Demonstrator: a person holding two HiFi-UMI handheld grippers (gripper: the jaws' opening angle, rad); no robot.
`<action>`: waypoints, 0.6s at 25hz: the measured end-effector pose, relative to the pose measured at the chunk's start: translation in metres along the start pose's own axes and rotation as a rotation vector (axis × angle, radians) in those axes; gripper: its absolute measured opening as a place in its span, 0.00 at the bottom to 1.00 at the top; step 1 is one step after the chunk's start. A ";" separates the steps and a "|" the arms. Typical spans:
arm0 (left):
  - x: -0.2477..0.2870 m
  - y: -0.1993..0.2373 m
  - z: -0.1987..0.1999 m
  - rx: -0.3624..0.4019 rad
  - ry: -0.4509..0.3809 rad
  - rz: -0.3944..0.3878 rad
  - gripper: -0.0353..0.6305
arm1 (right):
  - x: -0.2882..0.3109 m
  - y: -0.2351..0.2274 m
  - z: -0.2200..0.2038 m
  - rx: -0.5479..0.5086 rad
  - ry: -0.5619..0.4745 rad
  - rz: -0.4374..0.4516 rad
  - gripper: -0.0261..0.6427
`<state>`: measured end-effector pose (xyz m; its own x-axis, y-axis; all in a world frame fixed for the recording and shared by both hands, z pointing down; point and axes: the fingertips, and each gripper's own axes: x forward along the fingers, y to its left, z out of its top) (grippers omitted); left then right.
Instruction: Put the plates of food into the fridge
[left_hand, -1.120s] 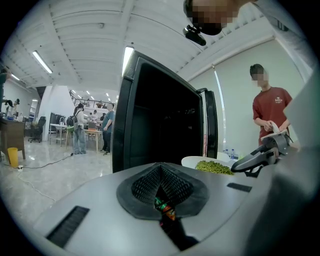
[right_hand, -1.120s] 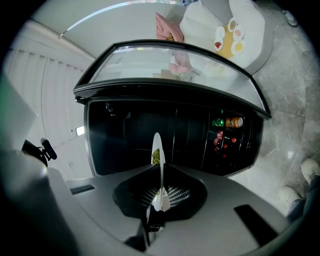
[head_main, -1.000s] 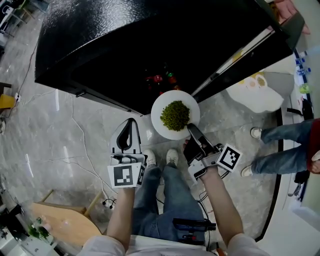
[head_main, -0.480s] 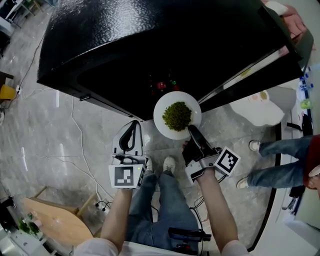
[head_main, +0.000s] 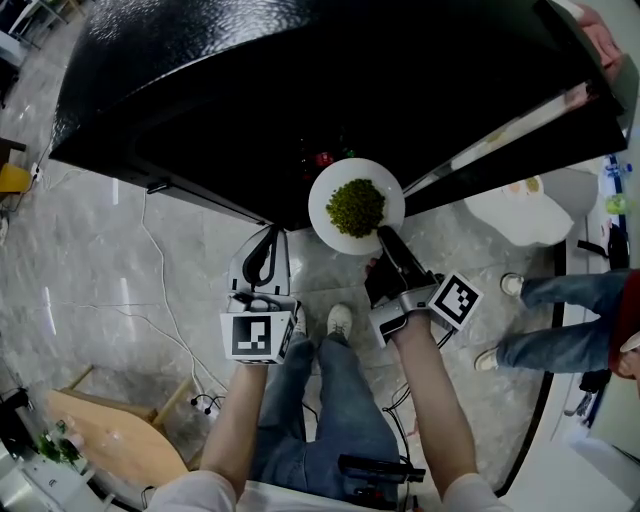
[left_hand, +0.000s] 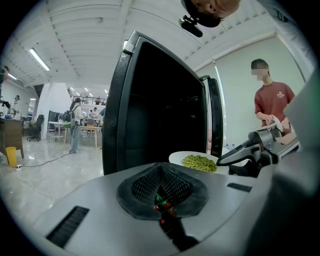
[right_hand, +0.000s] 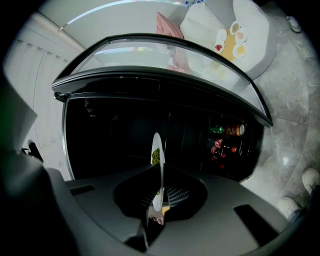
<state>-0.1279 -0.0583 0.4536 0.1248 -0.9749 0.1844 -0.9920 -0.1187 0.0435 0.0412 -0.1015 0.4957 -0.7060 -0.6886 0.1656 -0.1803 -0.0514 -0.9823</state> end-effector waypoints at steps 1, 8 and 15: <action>0.001 -0.001 -0.001 0.003 0.004 -0.004 0.06 | 0.002 -0.001 -0.001 -0.001 -0.001 -0.004 0.06; 0.018 0.010 -0.015 -0.022 0.027 -0.024 0.06 | 0.032 -0.010 -0.008 0.026 -0.010 -0.042 0.06; 0.023 0.000 -0.021 -0.024 0.042 -0.019 0.06 | 0.034 -0.006 -0.010 0.033 0.008 -0.027 0.06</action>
<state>-0.1242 -0.0764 0.4786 0.1448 -0.9636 0.2248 -0.9887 -0.1319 0.0712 0.0117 -0.1176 0.5086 -0.7067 -0.6808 0.1924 -0.1765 -0.0937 -0.9798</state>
